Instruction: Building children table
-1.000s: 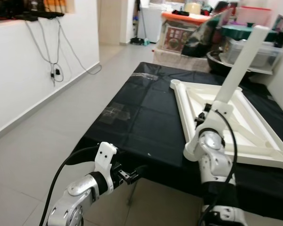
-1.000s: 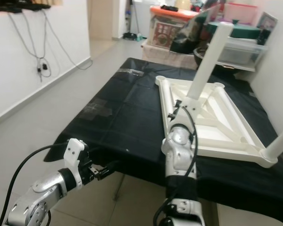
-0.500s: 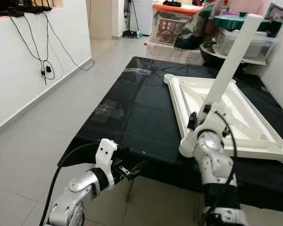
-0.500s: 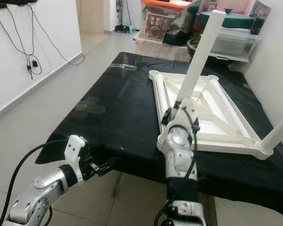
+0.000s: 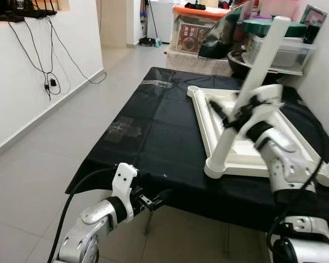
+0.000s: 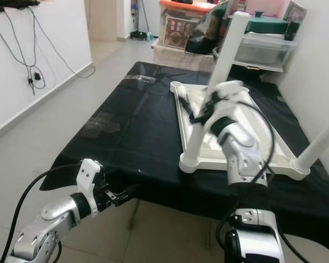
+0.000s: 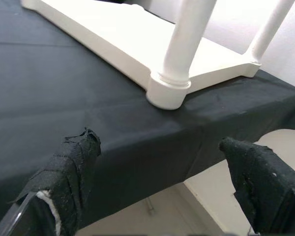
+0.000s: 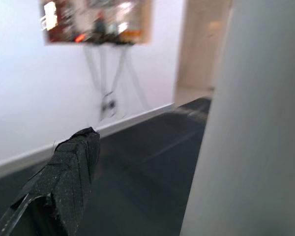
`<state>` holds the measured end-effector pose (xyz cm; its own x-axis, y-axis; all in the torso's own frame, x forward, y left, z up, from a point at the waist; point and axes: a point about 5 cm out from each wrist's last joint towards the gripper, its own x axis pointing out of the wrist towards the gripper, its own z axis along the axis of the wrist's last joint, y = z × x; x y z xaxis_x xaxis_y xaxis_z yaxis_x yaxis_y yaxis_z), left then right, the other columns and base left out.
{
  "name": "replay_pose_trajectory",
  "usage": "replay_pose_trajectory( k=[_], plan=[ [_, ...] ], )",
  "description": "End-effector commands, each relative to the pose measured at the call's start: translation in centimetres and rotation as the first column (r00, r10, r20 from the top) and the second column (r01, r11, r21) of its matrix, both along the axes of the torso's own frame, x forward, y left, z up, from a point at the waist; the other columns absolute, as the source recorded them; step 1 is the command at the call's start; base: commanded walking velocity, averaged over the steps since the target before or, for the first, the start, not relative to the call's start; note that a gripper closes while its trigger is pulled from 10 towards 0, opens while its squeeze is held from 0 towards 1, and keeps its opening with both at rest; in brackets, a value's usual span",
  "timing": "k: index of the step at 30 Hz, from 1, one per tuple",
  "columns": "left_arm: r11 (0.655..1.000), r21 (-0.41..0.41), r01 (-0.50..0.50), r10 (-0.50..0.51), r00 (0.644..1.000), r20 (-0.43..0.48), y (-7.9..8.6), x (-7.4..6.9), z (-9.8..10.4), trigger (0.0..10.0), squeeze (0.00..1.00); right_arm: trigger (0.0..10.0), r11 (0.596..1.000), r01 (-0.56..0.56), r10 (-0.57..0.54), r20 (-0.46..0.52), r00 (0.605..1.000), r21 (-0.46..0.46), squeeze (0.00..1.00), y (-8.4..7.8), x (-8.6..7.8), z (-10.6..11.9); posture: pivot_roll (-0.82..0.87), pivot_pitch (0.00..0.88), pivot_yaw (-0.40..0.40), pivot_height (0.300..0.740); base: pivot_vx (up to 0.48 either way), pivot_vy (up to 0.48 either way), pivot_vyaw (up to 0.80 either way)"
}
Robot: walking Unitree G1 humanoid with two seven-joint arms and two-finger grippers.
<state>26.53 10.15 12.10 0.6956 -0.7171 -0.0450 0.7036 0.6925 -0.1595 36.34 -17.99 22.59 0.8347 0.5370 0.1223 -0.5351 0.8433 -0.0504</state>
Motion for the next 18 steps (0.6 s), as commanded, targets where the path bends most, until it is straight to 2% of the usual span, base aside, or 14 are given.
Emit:
replay_pose_trajectory(
  k=[1,2,5,6,7,8,9,11,13,14,15,16,17,18],
  plan=[
    [1.0,0.003,-0.003,0.003,1.0,-0.001,-0.2,0.1,-0.2,10.0,0.0,10.0,0.992,-0.122,0.121,-0.031,0.992,-0.04,0.0,2.3,0.0,-0.8,0.07,0.0,-0.104,0.74,0.0,0.0,0.0],
    [1.0,0.004,-0.004,0.004,1.0,-0.003,-0.2,0.0,-0.3,10.0,0.0,10.0,0.966,-0.25,0.247,-0.041,0.968,-0.072,0.0,4.7,0.2,-1.0,0.09,0.0,-0.12,0.74,0.0,0.0,0.0],
    [1.0,0.004,-0.009,0.009,1.0,-0.003,-0.1,-0.1,-0.3,10.0,0.0,10.0,0.937,-0.338,0.336,-0.036,0.941,-0.084,0.0,6.2,0.2,-1.0,0.1,0.0,-0.129,0.74,0.0,0.0,0.0],
    [1.0,0.004,-0.013,0.013,1.0,-0.002,-0.1,-0.2,-0.3,10.0,0.0,6.3,0.926,-0.368,0.367,-0.029,0.93,-0.082,0.0,6.6,0.1,-0.9,0.1,0.0,-0.129,0.74,0.0,0.0,0.0],
    [1.0,0.004,-0.013,0.013,1.0,-0.002,-0.1,-0.2,-0.3,10.0,0.0,6.3,0.926,-0.368,0.367,-0.029,0.93,-0.082,0.0,6.6,0.1,-0.9,0.1,0.0,-0.129,0.74,0.0,0.0,0.0],
    [1.0,0.004,-0.02,0.02,1.0,-0.001,0.1,-0.2,-0.3,10.0,0.0,3.5,0.906,-0.416,0.415,-0.027,0.909,-0.082,0.0,7.0,0.0,-0.8,0.1,0.0,-0.133,0.74,0.0,0.0,0.0],
    [1.0,0.005,-0.026,0.026,1.0,-0.002,0.3,-0.3,-0.3,10.0,0.0,0.0,0.885,-0.456,0.456,-0.031,0.89,-0.094,0.0,7.3,-0.2,-1.0,0.11,0.0,-0.137,0.74,0.0,0.0,0.0],
    [1.0,0.006,-0.03,0.03,1.0,-0.003,0.4,-0.3,-0.4,10.0,0.0,0.0,0.868,-0.485,0.483,-0.041,0.874,-0.109,0.0,7.4,-0.3,-1.3,0.11,0.0,-0.137,0.74,0.0,0.0,0.0],
    [0.999,0.006,-0.031,0.031,1.0,-0.005,0.4,-0.4,-0.5,10.0,0.0,0.0,0.881,-0.457,0.45,-0.077,0.889,-0.125,0.0,7.3,0.0,-2.0,0.11,0.0,-0.138,0.74,0.0,0.0,0.0],
    [1.0,0.005,-0.031,0.031,0.999,-0.007,0.3,-0.5,-0.5,10.0,0.0,0.0,0.909,-0.395,0.382,-0.108,0.918,-0.137,0.0,7.1,0.4,-2.7,0.1,0.0,-0.135,0.74,0.0,0.0,0.0],
    [1.0,0.005,-0.03,0.03,1.0,-0.008,0.2,-0.6,-0.6,10.0,0.0,0.0,0.966,-0.212,0.189,-0.156,0.97,-0.147,0.0,6.3,1.4,-3.5,0.09,0.0,-0.134,0.74,0.0,0.0,0.0],
    [1.0,0.005,-0.03,0.03,1.0,-0.008,0.2,-0.6,-0.6,10.0,0.0,0.0,0.966,-0.212,0.189,-0.156,0.97,-0.147,0.0,6.3,1.4,-3.5,0.09,0.0,-0.134,0.74,0.0,0.0,0.0],
    [1.0,0.003,-0.028,0.028,1.0,-0.009,0.1,-0.6,-0.6,10.0,0.0,0.0,0.987,-0.042,0.012,-0.194,0.981,-0.153,0.0,5.4,2.2,-4.2,0.09,0.0,-0.134,0.74,0.0,0.0,0.0],
    [1.0,0.001,-0.027,0.027,1.0,-0.011,0.0,-0.6,-0.6,10.0,0.0,0.0,0.978,0.159,-0.187,-0.236,0.954,-0.131,0.0,4.0,2.8,-4.8,0.09,0.0,-0.13,0.74,0.0,0.0,0.0]
  ],
)
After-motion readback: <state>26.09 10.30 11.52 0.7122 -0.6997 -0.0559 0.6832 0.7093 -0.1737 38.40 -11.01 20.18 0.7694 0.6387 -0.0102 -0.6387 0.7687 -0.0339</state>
